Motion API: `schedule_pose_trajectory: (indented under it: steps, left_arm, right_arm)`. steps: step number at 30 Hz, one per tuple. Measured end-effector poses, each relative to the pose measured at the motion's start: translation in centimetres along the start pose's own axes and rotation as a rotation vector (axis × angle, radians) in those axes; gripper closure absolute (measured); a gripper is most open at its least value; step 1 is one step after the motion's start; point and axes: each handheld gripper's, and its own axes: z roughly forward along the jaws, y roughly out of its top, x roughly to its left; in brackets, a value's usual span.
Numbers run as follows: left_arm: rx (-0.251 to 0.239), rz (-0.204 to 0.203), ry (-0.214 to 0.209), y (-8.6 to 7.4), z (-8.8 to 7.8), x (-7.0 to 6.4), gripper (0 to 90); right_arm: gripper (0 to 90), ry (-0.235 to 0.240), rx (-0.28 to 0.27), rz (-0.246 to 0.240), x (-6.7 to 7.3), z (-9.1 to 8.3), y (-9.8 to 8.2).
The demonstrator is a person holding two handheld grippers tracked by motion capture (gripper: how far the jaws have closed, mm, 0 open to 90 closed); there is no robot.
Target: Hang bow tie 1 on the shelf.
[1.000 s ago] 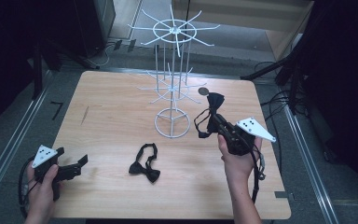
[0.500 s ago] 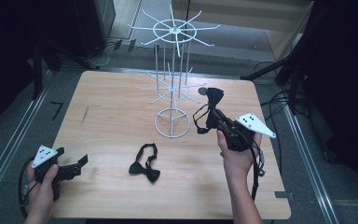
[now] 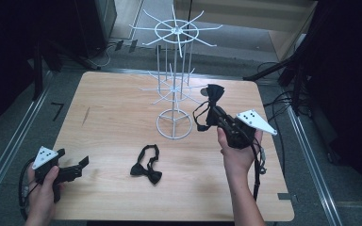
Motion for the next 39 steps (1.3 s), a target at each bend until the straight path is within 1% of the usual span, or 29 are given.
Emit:
schedule_pose_trajectory:
  steps: [4, 10, 20, 29, 39]
  left_arm:
    - [-0.001, 0.001, 0.001, 0.0, 0.0, 0.0, 1.5]
    - [-0.002, 0.001, -0.001, 0.0, 0.0, 0.0, 1.5]
    - [-0.002, 0.003, 0.000, 0.0, 0.0, 0.0, 1.5]
    - [-0.001, 0.004, 0.000, 0.0, 0.0, 0.0, 1.5]
    - [-0.003, 0.002, -0.002, 0.0, 0.0, 0.0, 1.5]
  right_arm:
    - [83.8, -0.001, 0.001, -0.002, 0.0, 0.3, 0.1]
    - [83.8, -0.009, 0.009, 0.010, -0.1, 0.8, 0.0]
    - [83.8, -0.015, 0.025, 0.020, -0.2, 1.9, -0.6]
    - [83.8, -0.014, 0.034, 0.027, 0.2, 3.0, -1.1]
    - [83.7, -0.009, 0.046, 0.053, 0.7, 4.2, -1.6]
